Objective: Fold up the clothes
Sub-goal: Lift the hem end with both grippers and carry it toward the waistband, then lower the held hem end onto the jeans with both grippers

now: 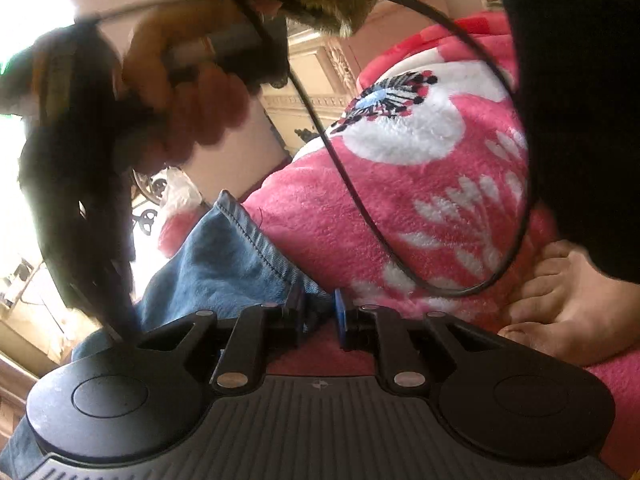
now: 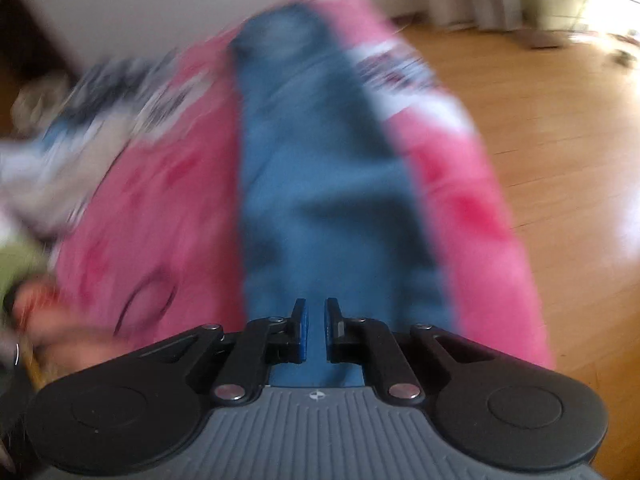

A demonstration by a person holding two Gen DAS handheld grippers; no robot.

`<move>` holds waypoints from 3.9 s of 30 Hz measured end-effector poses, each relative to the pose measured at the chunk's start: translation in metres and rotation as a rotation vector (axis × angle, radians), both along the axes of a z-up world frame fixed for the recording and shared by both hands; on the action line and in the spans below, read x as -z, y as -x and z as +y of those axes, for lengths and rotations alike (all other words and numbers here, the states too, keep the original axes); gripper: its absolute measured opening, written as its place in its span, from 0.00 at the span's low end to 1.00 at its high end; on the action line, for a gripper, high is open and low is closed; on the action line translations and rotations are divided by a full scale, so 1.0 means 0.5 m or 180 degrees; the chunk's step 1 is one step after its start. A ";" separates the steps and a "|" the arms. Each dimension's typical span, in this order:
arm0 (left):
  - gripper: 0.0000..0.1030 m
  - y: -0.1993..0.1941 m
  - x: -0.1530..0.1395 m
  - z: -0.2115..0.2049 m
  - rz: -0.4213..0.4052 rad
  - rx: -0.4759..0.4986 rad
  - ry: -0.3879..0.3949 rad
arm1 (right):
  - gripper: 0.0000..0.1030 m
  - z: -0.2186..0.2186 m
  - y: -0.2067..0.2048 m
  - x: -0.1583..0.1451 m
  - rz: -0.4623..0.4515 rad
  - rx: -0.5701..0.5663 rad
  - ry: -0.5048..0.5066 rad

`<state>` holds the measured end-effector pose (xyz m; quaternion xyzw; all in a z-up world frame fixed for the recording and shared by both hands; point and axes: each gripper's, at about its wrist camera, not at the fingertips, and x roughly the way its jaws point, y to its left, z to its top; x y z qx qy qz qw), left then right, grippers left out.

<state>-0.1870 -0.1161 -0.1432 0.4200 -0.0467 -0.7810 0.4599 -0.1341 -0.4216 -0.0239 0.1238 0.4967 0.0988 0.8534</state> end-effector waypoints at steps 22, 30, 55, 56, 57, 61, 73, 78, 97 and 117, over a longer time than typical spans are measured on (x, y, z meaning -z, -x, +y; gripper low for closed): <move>0.18 0.018 0.010 0.034 -0.0301 0.0238 0.0249 | 0.09 -0.032 0.034 -0.023 0.0219 -0.0179 -0.0456; 0.18 0.032 0.006 0.035 -0.0349 0.0291 0.0241 | 0.08 -0.019 0.028 0.014 0.0025 0.0141 -0.0466; 0.21 0.019 -0.034 0.077 -0.0200 0.0100 0.0213 | 0.07 -0.154 0.185 -0.002 -0.0239 0.1157 -0.0742; 0.21 0.015 -0.038 0.088 -0.0183 0.0083 0.0252 | 0.07 -0.152 0.189 0.005 -0.0170 0.1171 -0.0661; 0.21 0.011 -0.042 0.098 -0.0181 0.0070 0.0291 | 0.07 -0.150 0.193 0.013 -0.0101 0.1184 -0.0580; 0.21 -0.004 -0.049 0.112 -0.0182 -0.0018 0.0401 | 0.07 -0.149 0.223 -0.006 -0.0258 0.1408 -0.0513; 0.24 -0.013 -0.010 0.001 -0.0040 -0.0318 0.0108 | 0.07 -0.009 0.084 -0.077 -0.0244 0.0576 0.0421; 0.12 -0.009 -0.003 0.006 0.0040 -0.0374 0.0076 | 0.07 0.074 -0.082 -0.017 -0.0175 -0.0252 0.0912; 0.02 -0.009 0.009 0.018 0.0053 -0.0122 0.0159 | 0.08 0.062 -0.299 -0.041 -0.0249 -0.0513 0.0265; 0.02 -0.011 0.011 0.007 0.0307 -0.0217 0.0128 | 0.07 0.103 -0.561 0.027 -0.0480 -0.0198 0.0308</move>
